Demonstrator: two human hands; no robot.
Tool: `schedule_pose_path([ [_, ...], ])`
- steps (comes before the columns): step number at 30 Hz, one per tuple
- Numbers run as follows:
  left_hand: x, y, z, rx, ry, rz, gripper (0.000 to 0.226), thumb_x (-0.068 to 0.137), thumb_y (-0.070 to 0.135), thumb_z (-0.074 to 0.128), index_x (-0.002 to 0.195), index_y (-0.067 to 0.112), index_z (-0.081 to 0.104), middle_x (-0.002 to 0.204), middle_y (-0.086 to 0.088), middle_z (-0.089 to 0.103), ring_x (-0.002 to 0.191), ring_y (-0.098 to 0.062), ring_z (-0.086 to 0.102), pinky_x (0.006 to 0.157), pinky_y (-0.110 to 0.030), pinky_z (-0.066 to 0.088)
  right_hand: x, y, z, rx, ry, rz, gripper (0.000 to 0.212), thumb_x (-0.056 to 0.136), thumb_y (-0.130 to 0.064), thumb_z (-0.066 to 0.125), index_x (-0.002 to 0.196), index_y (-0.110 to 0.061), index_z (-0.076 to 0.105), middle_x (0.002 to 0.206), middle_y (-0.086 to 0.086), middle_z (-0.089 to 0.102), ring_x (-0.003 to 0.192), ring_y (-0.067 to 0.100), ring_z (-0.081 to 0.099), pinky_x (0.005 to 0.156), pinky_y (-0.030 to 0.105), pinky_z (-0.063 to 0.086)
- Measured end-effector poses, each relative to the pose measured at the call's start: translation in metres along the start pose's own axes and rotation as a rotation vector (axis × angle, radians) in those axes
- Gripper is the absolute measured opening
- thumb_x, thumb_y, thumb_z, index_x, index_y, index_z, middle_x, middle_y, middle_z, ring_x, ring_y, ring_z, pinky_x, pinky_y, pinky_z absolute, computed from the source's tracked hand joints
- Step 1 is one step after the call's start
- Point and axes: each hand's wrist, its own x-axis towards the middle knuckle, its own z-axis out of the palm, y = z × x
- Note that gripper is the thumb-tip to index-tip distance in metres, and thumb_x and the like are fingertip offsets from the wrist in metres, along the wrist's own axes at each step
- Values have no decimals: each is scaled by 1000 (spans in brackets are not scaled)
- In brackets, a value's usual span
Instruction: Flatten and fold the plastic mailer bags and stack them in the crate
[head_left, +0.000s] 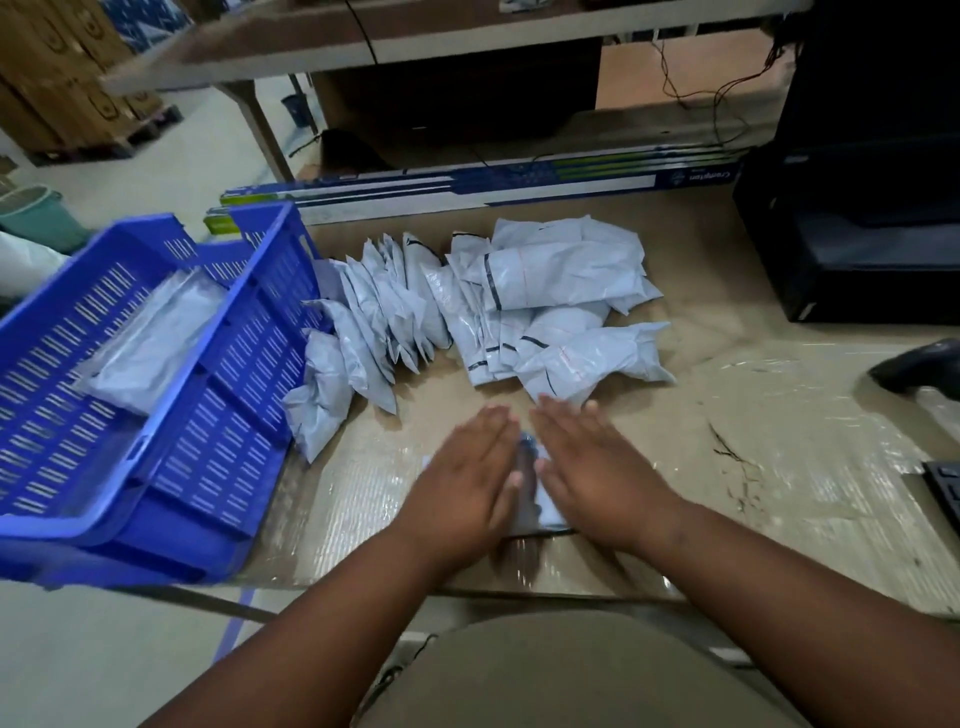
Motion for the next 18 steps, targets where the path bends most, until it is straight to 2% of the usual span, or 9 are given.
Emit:
schedule_pose_path([
  [2,8,9,13,-92,-61,-15,64,111,38,32,164,1,31,172,-18,27,162,-26,20,131,-48,21,6,-10,14,86,-65,8,63,107,-31,43,165,-11,27,172,11,25,158,25,25,129,33,11],
  [4,-1,-3,24,-22,-135,-41,69,113,49,25,167,6,24,176,-12,18,164,-20,11,130,-48,20,-1,-1,28,-15,-45,-36,62,106,-37,39,162,-11,35,168,12,35,153,27,36,127,39,23],
  [6,-17,-24,25,85,-180,-63,77,110,62,19,170,13,14,178,-4,6,164,-14,-1,132,-48,14,-11,18,33,-88,-72,-55,66,108,-50,29,165,-16,29,171,6,30,157,22,27,129,43,21],
  [8,-30,-43,15,153,-232,-130,80,108,68,15,171,21,5,178,3,-7,163,-10,-12,132,-48,8,-20,37,28,-7,-116,-27,71,107,-61,24,168,-26,16,175,-4,17,161,12,10,130,36,10],
  [10,-40,-57,4,181,-290,-177,80,107,69,15,170,25,-5,176,7,-18,160,-7,-21,132,-48,4,-25,50,17,82,-142,-7,76,104,-69,34,168,-32,16,174,-11,17,158,8,11,128,26,9],
  [12,-42,-61,-9,140,-319,-224,84,106,72,19,169,25,-13,175,8,-21,160,-7,-21,133,-45,0,-20,56,1,75,-157,-18,89,93,-79,47,166,-37,17,166,-11,29,149,12,27,122,27,24],
  [14,-32,-53,-28,65,-267,-248,89,104,74,27,169,25,-9,177,6,-8,163,-13,-6,133,-37,2,-4,55,-16,29,-231,-10,101,79,-85,58,162,-40,23,149,-9,41,135,14,38,111,31,38],
  [15,-22,-47,-37,24,-220,-233,90,103,74,33,170,25,-2,177,5,5,163,-15,6,131,-31,7,6,54,-22,2,-276,-13,97,74,-85,64,155,-40,36,138,-8,44,128,15,41,104,31,41],
  [18,15,-27,-61,-6,-156,-101,82,101,71,48,167,25,30,168,2,38,154,-17,34,121,-24,20,31,43,-36,-30,-337,-87,66,74,-75,77,121,-32,63,114,-6,49,109,16,49,89,33,42],
])
